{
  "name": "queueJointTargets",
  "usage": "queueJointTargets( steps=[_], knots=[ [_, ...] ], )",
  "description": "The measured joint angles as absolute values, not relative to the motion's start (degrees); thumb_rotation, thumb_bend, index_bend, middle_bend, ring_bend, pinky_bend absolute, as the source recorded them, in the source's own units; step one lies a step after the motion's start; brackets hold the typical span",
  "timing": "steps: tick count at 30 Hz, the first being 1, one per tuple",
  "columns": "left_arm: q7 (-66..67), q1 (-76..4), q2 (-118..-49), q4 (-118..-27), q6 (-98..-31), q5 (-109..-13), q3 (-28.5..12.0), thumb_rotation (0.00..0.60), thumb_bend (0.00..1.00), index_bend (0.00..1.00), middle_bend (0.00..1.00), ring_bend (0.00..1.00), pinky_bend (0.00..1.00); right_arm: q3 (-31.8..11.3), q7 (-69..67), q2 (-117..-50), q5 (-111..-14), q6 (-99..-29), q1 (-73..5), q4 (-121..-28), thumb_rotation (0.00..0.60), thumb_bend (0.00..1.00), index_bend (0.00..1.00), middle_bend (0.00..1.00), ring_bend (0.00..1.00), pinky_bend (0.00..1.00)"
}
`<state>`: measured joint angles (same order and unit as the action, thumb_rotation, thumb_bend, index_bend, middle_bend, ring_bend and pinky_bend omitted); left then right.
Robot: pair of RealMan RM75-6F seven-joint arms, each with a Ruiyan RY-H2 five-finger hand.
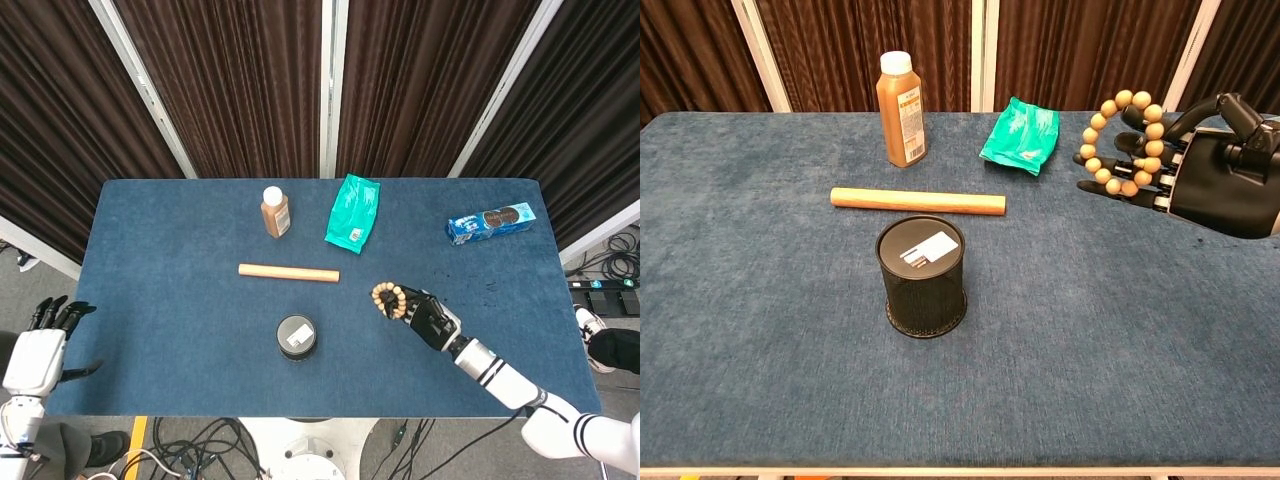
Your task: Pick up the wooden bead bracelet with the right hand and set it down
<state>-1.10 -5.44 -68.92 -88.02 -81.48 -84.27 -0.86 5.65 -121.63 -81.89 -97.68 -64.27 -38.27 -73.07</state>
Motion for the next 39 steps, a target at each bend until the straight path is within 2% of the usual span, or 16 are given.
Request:
queueJointTargets(
  steps=[3,7,16,23,29,34,37,39],
  knots=[
    [-1.2,-5.7,-68.9,-88.0,-81.0,-84.2,-0.9,0.6,0.01,0.23,0.17,0.05,0.03,5.7,-116.2,-81.9,-97.0,-63.8,-38.3,-73.8,0.01,0.0,0.32,0.39,0.0,0.0],
    [-1.3,-5.8,-68.9,-88.0,-80.7,-84.0,-1.0,0.6,0.01,0.23,0.17,0.05,0.03,6.1,-113.9,-81.5,-96.7,-63.0,-38.6,-74.9,0.0,0.0,0.23,0.36,0.0,0.0],
    [-1.1,-5.9,-68.9,-88.1,-80.4,-83.8,-0.9,0.6,0.01,0.23,0.17,0.05,0.03,7.0,-113.0,-80.4,-95.4,-59.7,-39.8,-75.7,0.0,0.0,0.17,0.32,0.0,0.0],
    [-1.2,-6.0,-68.9,-88.2,-80.5,-83.9,-1.0,0.6,0.01,0.23,0.17,0.05,0.04,6.9,-108.3,-80.6,-94.9,-59.4,-39.8,-75.1,0.0,0.0,0.18,0.36,0.0,0.0],
    [-1.3,-6.4,-69.1,-88.1,-79.7,-83.9,-1.0,0.6,0.01,0.23,0.17,0.05,0.03,5.5,-90.1,-81.7,-91.1,-57.9,-38.8,-74.2,0.0,0.0,0.28,0.41,0.0,0.0],
    [-1.4,-6.6,-69.1,-88.0,-79.5,-83.7,-1.0,0.6,0.01,0.23,0.17,0.05,0.03,4.1,-66.3,-83.8,-87.5,-56.5,-38.4,-72.7,0.0,0.0,0.3,0.37,0.0,0.0],
    [-1.5,-6.5,-69.2,-87.9,-79.6,-83.6,-1.1,0.6,0.01,0.23,0.17,0.05,0.04,3.5,-49.8,-85.2,-85.5,-55.9,-38.4,-71.8,0.0,0.0,0.21,0.29,0.0,0.0],
    [-1.6,-6.5,-69.3,-87.7,-79.6,-83.5,-1.1,0.6,0.01,0.23,0.17,0.05,0.04,3.0,-38.0,-86.1,-84.2,-55.6,-38.3,-71.3,0.0,0.0,0.07,0.18,0.0,0.0]
  ],
)
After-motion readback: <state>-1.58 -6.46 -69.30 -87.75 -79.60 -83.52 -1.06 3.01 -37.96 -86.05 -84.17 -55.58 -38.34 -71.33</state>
